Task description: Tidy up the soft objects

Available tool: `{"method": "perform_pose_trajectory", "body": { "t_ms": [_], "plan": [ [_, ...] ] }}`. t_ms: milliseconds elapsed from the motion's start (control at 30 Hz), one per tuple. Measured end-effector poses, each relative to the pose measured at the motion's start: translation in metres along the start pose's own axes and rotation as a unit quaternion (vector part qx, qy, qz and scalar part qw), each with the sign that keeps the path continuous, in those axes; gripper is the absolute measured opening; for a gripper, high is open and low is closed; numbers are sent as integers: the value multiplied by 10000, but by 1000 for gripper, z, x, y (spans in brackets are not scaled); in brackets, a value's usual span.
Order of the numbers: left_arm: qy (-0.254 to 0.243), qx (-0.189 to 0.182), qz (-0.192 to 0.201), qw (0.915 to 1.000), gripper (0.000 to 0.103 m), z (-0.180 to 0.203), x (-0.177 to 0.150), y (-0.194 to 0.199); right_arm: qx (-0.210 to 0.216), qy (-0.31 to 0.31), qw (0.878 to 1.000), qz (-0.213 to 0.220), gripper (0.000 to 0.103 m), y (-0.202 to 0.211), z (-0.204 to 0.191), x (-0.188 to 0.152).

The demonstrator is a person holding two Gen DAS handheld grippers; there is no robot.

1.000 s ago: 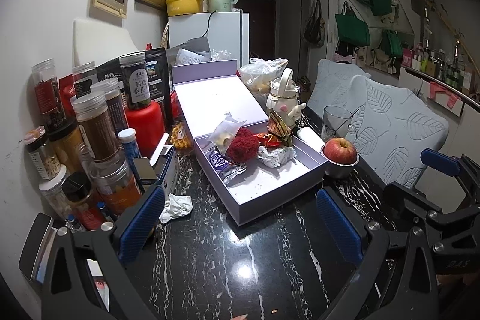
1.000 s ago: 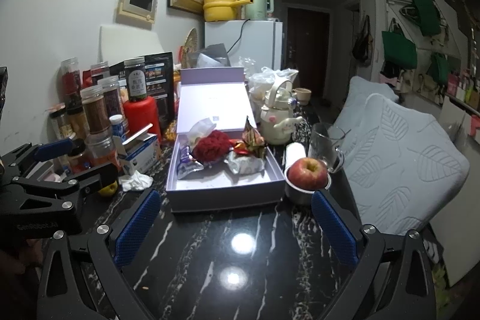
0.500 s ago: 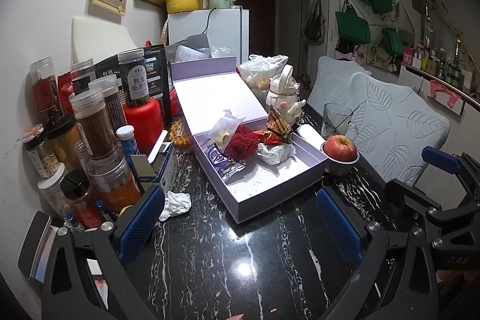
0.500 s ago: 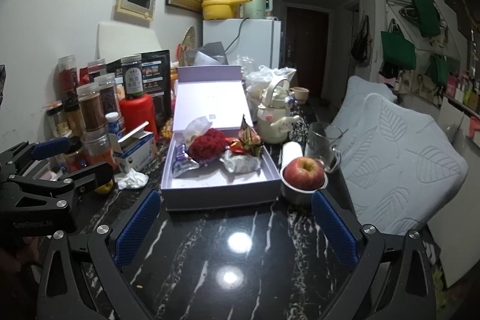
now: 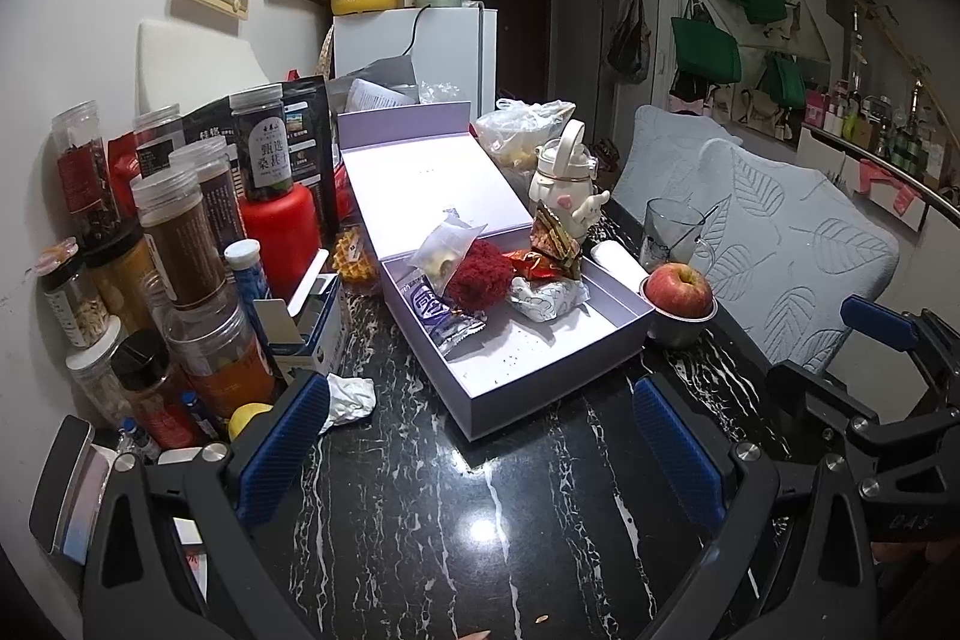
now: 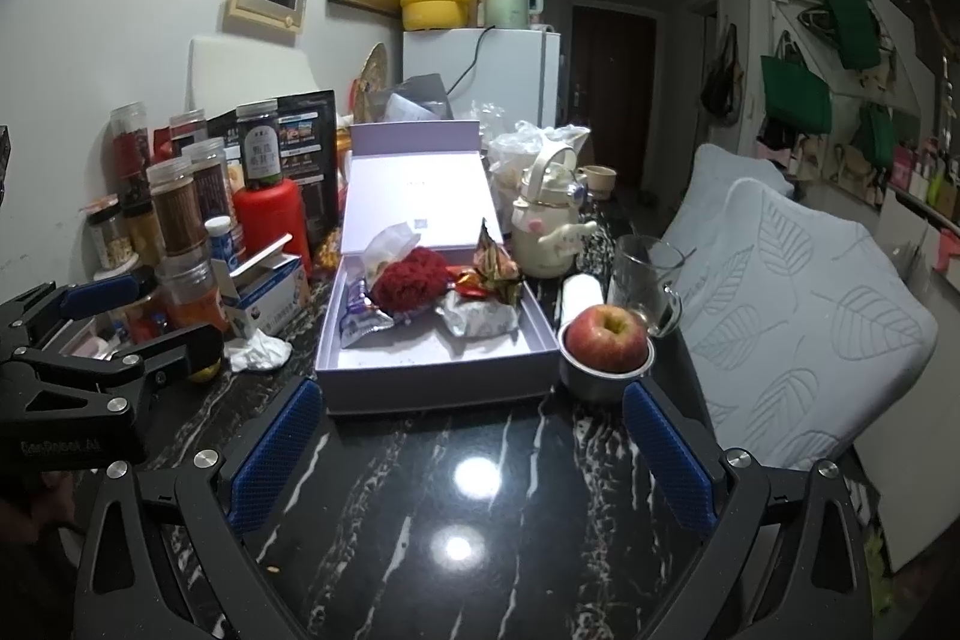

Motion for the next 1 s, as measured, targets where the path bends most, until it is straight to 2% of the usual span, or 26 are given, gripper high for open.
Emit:
{"method": "perform_pose_trajectory", "body": {
  "t_ms": [633, 1000],
  "plan": [
    [-10, 43, -169, 9998, 103, -1, -3, -8, -66, -126, 9998, -149, 102, -4, 10, -8],
    [2, -75, -248, 9997, 103, 1, -7, -14, -88, -152, 9997, -187, 102, -3, 13, -12]
  ]
}}
Point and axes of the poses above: each gripper's, at about its wrist camera, not at the fingertips, and y roughly against the way its jaws point, z to its right, x to its top, the point moved 1 cm from there along -y, roughly the way its jaws point, and after that the axes turned 4 degrees about z, right-handed, at the moved point
